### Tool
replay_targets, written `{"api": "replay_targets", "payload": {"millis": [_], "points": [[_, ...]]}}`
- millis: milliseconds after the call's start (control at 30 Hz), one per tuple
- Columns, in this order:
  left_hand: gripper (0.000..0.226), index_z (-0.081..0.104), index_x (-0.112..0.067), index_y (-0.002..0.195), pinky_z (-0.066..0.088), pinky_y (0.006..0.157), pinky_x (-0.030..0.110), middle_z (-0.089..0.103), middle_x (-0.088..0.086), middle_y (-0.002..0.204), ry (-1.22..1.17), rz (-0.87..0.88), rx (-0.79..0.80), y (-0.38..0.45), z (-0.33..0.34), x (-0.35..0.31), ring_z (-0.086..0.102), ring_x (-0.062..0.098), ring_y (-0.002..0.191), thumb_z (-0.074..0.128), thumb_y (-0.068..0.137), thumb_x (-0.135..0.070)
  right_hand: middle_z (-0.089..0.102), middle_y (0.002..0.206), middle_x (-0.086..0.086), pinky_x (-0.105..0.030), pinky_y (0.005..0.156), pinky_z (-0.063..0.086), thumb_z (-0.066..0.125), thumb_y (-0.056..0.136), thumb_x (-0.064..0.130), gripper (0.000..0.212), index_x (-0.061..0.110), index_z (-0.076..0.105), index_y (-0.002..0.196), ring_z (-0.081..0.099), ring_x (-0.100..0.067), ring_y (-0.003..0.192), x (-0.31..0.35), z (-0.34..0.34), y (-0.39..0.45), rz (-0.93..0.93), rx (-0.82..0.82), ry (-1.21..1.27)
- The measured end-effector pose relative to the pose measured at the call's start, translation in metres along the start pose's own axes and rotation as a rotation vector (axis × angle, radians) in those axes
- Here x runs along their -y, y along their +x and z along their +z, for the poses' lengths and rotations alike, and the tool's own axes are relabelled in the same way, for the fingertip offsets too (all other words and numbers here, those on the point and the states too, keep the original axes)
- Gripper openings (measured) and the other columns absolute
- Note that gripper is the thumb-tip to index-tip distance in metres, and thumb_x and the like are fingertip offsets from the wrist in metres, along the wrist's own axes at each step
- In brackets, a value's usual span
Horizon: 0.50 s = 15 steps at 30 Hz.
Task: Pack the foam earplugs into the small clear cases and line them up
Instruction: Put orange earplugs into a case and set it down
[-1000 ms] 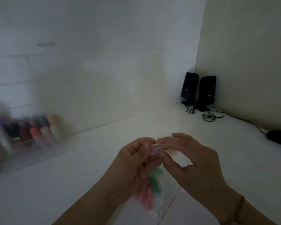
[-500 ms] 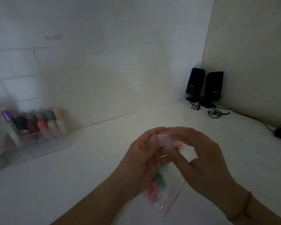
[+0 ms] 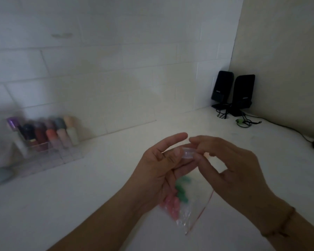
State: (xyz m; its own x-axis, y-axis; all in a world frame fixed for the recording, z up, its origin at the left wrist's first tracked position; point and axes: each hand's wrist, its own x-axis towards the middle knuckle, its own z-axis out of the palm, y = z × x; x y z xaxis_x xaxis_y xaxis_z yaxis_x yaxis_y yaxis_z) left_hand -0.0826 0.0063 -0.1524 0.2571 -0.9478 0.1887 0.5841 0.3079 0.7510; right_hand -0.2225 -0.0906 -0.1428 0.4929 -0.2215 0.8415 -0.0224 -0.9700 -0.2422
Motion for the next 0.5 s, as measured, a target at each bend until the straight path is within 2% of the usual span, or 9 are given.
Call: {"api": "replay_targets", "payload": {"millis": [67,167,333,400,467,500], "points": [[0.059,0.057,0.000,0.125,0.057,0.084,0.034,0.063,0.031,0.117,0.065,0.026,-0.025,0.000,0.000,-0.001,0.063,0.041,0.108,0.081,0.073,-0.016,0.072,0.105,0.009,-0.031,0.061,0.055,0.060,0.092,0.023,0.016,0.013,0.068,0.082,0.070,-0.010,0.083,-0.002,-0.002,0.001,-0.036,0.036,-0.080],[0.054,0.057,-0.002,0.126,0.056,0.082,0.033,0.065,0.029,0.114,0.154,0.043,-0.026,0.000,-0.002,-0.002,0.065,0.040,0.107,0.071,0.074,-0.014,0.072,0.100,0.010,-0.031,0.054,0.053,0.061,0.089,0.022,0.014,0.016,0.068,0.079,0.070,-0.011,0.077,0.000,-0.004,0.003,-0.067,0.043,-0.169],[0.054,0.056,-0.003,0.129,0.055,0.088,0.038,0.063,0.029,0.120,0.231,0.038,0.082,0.000,-0.006,-0.004,0.061,0.042,0.111,0.068,0.077,-0.007,0.070,0.092,0.012,-0.031,0.050,0.049,0.063,0.085,0.019,0.009,0.017,0.065,0.076,0.065,-0.013,0.067,0.005,-0.002,0.002,0.000,-0.015,-0.121],[0.058,0.054,-0.009,0.133,0.053,0.092,0.040,0.064,0.026,0.120,0.321,0.028,0.157,0.001,-0.009,-0.008,0.063,0.037,0.111,0.065,0.079,0.004,0.067,0.095,0.013,-0.028,0.056,0.050,0.062,0.088,0.024,0.008,0.019,0.066,0.086,0.064,-0.008,0.074,0.004,-0.001,0.001,0.064,0.025,-0.042],[0.063,0.050,-0.013,0.137,0.051,0.095,0.044,0.065,0.023,0.120,0.444,-0.001,0.206,0.001,-0.012,-0.016,0.062,0.035,0.112,0.061,0.079,0.012,0.065,0.100,0.016,-0.015,0.061,0.049,0.059,0.091,0.033,0.020,0.023,0.067,0.106,0.064,-0.004,0.082,0.003,-0.001,0.001,0.121,0.071,-0.005],[0.062,0.050,-0.012,0.136,0.052,0.094,0.045,0.066,0.022,0.118,0.456,-0.014,0.180,0.002,-0.014,-0.022,0.063,0.034,0.109,0.059,0.079,0.012,0.065,0.100,0.016,-0.011,0.061,0.048,0.057,0.091,0.037,0.026,0.024,0.066,0.112,0.064,-0.003,0.082,0.002,-0.002,0.000,0.144,0.087,0.022]]}}
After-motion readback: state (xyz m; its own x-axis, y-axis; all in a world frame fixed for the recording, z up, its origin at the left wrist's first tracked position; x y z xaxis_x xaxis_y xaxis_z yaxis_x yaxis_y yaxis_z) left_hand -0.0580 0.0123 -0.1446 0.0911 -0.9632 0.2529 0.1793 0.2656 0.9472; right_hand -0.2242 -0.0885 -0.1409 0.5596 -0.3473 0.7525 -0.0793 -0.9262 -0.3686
